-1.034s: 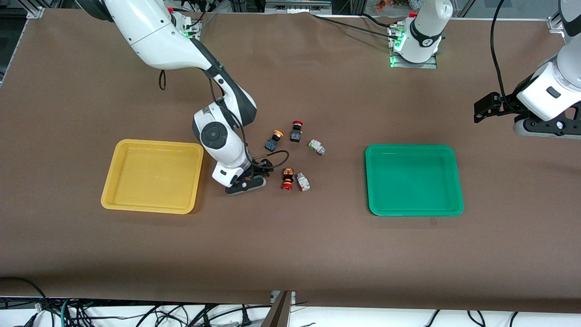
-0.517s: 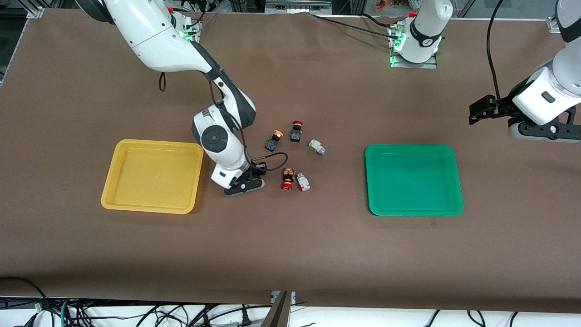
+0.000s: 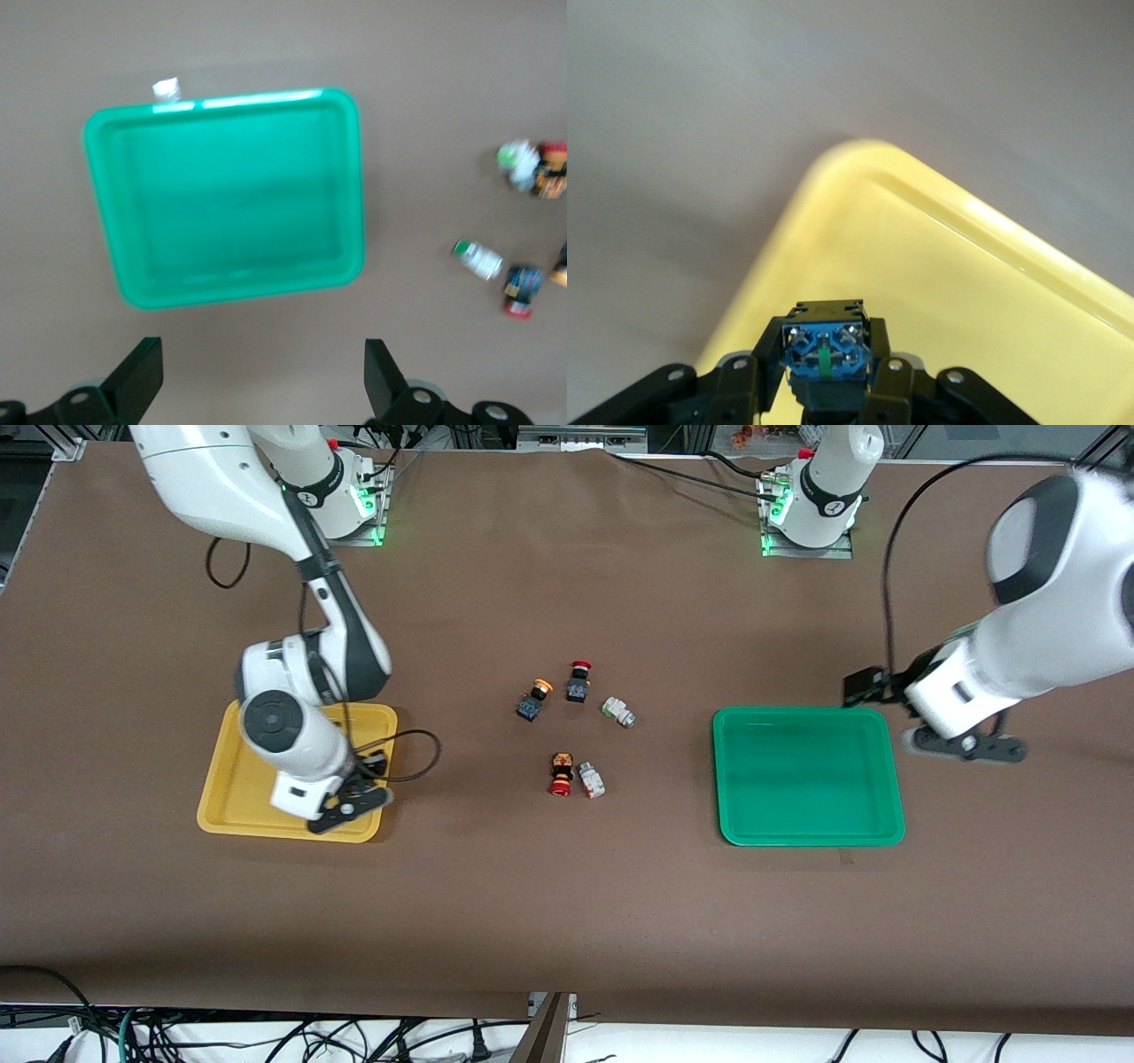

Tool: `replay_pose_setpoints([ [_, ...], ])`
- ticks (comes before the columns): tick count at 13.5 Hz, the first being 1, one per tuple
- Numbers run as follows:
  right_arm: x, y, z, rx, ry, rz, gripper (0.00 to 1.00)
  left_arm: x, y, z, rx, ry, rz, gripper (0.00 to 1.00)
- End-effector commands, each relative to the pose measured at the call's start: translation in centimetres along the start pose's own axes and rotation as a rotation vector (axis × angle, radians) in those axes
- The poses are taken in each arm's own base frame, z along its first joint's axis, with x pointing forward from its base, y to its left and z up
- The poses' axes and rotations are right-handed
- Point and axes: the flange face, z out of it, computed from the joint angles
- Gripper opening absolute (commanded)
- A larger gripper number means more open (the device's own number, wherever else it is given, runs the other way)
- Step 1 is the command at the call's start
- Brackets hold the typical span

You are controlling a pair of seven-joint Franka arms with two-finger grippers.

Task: Place green and yellow buttons in trays
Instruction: 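Release the blue button in the yellow tray while the left gripper grasps a white button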

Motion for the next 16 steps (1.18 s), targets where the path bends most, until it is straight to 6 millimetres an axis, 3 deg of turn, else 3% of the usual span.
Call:
replay_pose_setpoints([
  [1, -3.8, 2.5, 3.0, 0.010, -0.029, 0.000, 0.08, 2.6, 6.1, 4.2, -0.019, 0.033, -0.150, 1.00],
  [2, -4.7, 2.9, 4.3, 0.011, -0.023, 0.011, 0.24, 3.0, 8.5, 6.5, -0.014, 0.027, -0.222, 1.00],
  [4, -5.5, 3.9, 4.7, 0.037, -0.027, 0.062, 0.86, 2.7, 12.6, 10.3, -0.005, 0.005, -0.357, 1.00],
  [6, -5.1, 3.1, 2.0, 0.120, -0.040, 0.135, 0.90, 1.2, 17.1, 14.1, 0.019, -0.023, -0.493, 1.00],
  [8, -3.1, 0.2, -0.5, 0.171, -0.070, 0.241, 0.90, -1.2, 21.3, 19.1, 0.023, 0.003, -0.592, 1.00],
  [11, -0.9, -8.7, -2.3, 0.208, -0.103, 0.433, 0.90, -5.1, 24.3, 26.5, 0.005, 0.054, -0.721, 1.00],
  [12, -0.5, -11.9, -2.7, 0.223, -0.114, 0.499, 0.90, -6.5, 25.6, 28.3, 0.002, 0.063, -0.747, 1.00],
  [14, -0.3, -17.9, -2.9, 0.242, -0.148, 0.620, 0.90, -7.8, 27.1, 30.0, -0.009, 0.077, -0.753, 1.00],
  [16, -0.3, -23.0, -2.5, 0.243, -0.160, 0.723, 0.90, -9.3, 29.3, 33.8, -0.014, 0.095, -0.781, 1.00],
])
